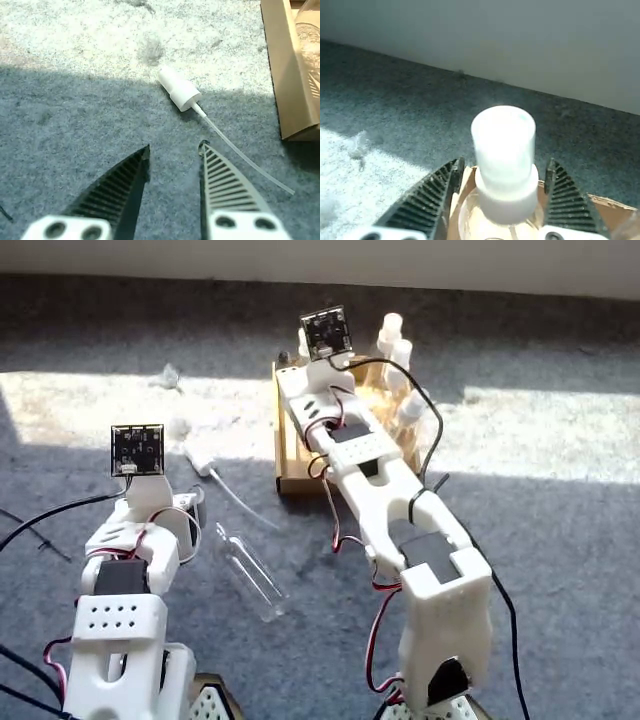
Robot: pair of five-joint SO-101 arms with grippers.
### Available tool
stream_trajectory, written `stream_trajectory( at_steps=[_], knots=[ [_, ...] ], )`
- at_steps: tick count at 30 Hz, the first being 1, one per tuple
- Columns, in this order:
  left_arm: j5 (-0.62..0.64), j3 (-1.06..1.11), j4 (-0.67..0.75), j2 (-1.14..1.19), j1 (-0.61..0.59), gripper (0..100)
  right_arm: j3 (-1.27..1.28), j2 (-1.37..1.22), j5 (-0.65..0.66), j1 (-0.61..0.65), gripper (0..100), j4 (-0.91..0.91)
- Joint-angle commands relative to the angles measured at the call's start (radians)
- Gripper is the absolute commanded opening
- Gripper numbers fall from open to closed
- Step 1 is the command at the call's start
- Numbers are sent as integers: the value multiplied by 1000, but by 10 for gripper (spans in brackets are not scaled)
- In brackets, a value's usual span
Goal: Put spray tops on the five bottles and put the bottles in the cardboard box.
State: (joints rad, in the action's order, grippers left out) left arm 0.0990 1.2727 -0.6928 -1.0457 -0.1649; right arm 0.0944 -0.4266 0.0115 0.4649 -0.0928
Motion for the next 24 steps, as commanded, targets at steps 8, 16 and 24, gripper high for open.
stream_trajectory(
  at_steps=[8,16,24],
  knots=[
    [-6,-5,21,-12,-7,154,-12,21,8,4,214,1],
    [-6,-5,21,-12,-7,154,-15,24,8,2,214,1],
    [-8,-5,21,-12,-7,154,-157,24,8,2,214,117]
  ],
)
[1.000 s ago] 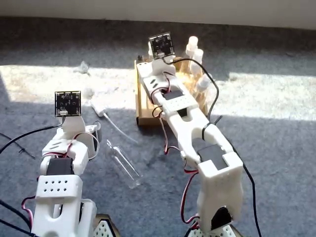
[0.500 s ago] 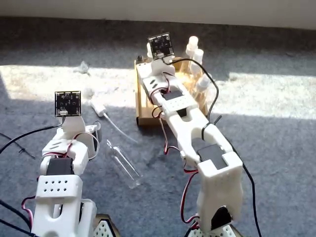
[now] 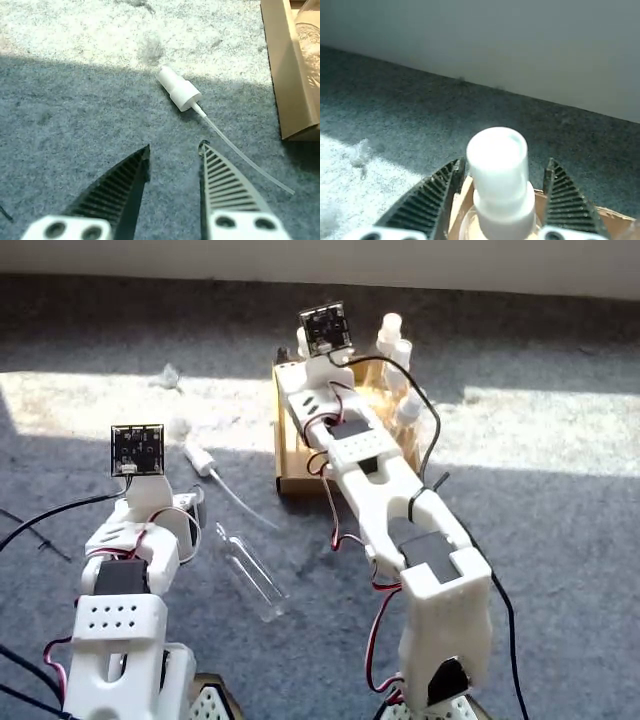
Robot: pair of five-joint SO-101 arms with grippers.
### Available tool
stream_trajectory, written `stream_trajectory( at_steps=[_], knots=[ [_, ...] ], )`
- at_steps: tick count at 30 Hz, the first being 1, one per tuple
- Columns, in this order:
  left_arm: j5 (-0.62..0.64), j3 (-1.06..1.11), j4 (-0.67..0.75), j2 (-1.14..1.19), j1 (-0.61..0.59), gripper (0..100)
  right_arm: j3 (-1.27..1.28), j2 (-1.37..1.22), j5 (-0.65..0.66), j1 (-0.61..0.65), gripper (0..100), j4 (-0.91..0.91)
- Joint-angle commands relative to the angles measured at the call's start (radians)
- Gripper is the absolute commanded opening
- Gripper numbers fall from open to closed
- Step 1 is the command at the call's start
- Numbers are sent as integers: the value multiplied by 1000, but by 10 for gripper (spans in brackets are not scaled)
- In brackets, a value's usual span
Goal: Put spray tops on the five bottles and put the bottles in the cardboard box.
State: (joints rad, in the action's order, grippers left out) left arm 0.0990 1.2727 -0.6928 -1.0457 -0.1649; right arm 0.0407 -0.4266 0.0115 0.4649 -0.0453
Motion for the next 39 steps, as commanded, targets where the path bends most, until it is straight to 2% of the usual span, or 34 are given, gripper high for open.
stream_trajectory(
  at_steps=[1,12,18,22,26,31,33,36,39],
  knots=[
    [-8,-5,21,-12,-7,154,-140,24,8,2,214,101],
    [-8,-5,21,-12,-7,154,-506,24,8,-28,214,366],
    [-8,-7,21,-12,-22,154,-799,22,8,-5,214,651],
    [-6,-41,41,-12,-159,154,-997,22,3,44,214,895],
    [-17,-173,6,-1,-390,158,-1176,21,3,133,214,1308],
    [-190,-318,-81,79,-503,157,-1244,-1,11,308,215,1721],
    [-210,-433,-117,168,-550,156,-1205,-39,34,378,215,1773],
    [-250,-670,-193,357,-631,156,-1133,-120,152,461,217,1793],
    [-324,-944,-285,593,-697,157,-1070,-217,147,503,240,1788]
  ],
)
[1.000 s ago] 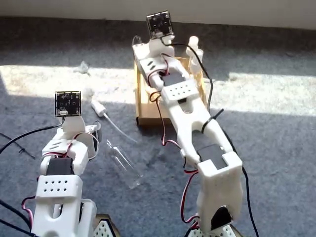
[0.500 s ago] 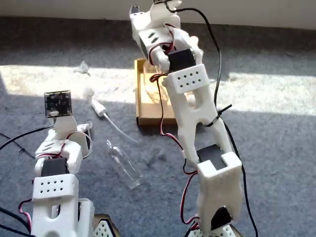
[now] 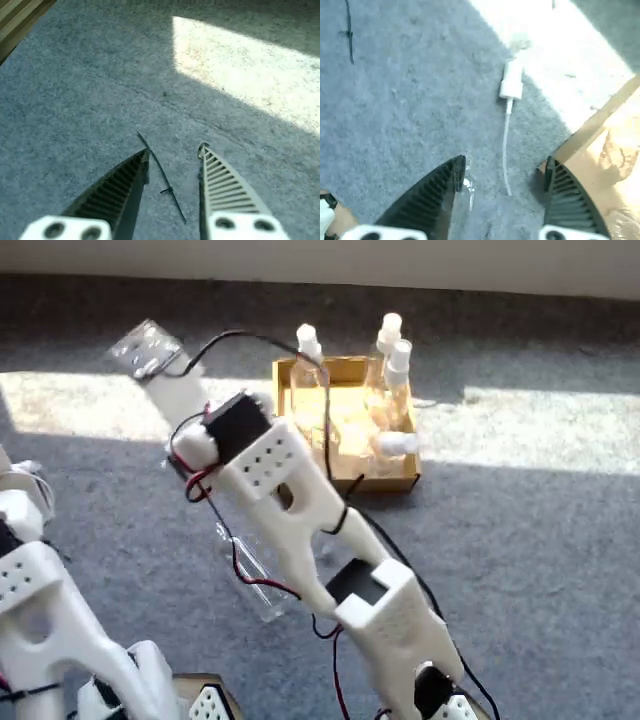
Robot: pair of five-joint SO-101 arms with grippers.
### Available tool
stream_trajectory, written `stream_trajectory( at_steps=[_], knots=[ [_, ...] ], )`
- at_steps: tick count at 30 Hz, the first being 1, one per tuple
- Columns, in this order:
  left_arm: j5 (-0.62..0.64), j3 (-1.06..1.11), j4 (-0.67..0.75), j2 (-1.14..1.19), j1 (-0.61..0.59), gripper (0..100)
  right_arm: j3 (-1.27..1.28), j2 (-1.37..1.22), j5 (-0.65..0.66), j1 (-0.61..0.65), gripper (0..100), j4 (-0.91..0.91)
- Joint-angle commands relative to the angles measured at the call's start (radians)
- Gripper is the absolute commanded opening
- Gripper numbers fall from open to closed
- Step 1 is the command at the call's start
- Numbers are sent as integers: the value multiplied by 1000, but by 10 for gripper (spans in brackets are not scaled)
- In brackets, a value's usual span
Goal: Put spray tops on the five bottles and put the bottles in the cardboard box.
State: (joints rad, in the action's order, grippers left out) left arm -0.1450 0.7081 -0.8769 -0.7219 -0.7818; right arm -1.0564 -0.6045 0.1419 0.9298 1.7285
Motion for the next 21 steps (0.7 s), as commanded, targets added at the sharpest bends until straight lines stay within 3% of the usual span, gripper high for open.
stream_trajectory(
  at_steps=[1,11,21],
  knots=[
    [-104,-470,-132,348,-97,157,35,-65,18,44,259,15],
    [-222,-1178,-304,986,-219,158,25,-159,-17,56,293,21],
    [-222,-1380,-336,1218,-223,158,33,-113,-20,117,293,38]
  ],
)
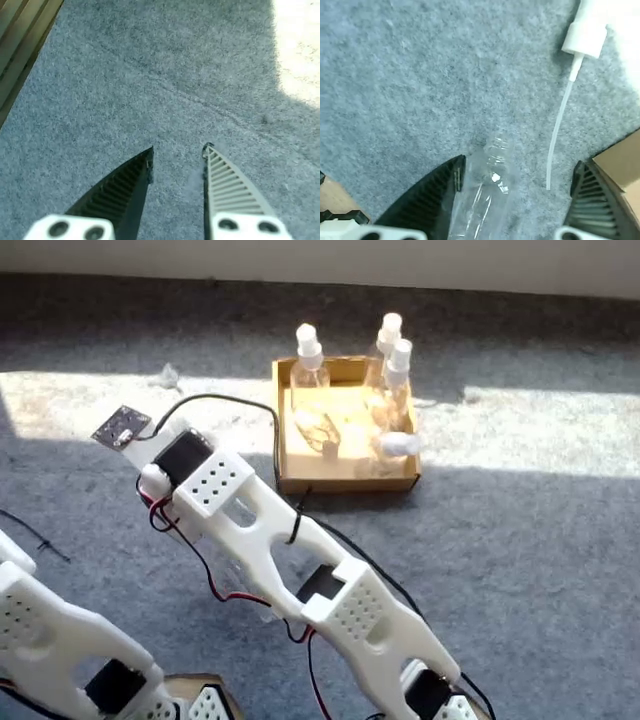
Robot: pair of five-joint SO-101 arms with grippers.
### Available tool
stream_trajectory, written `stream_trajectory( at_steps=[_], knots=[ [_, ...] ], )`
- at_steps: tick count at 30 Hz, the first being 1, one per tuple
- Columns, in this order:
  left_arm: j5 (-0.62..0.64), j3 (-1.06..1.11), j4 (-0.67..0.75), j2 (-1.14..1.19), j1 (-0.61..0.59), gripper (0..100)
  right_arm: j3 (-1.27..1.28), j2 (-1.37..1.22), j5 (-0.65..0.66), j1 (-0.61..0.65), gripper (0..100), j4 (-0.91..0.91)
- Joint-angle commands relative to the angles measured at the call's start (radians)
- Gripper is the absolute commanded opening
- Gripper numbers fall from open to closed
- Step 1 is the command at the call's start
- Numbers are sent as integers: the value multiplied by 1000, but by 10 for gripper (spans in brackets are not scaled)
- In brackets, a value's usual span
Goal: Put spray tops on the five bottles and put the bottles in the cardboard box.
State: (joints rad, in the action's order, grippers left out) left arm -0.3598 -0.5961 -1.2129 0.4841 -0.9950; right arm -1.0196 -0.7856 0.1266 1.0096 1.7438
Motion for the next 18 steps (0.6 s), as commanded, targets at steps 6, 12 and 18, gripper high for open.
stream_trajectory(
  at_steps=[6,12,18],
  knots=[
    [-9,-77,2,25,-10,158,334,395,-49,96,293,24],
    [-9,-77,-6,25,18,158,984,791,-26,76,293,-237],
    [-8,-76,-40,25,39,158,1391,897,-11,18,293,-624]
  ],
)
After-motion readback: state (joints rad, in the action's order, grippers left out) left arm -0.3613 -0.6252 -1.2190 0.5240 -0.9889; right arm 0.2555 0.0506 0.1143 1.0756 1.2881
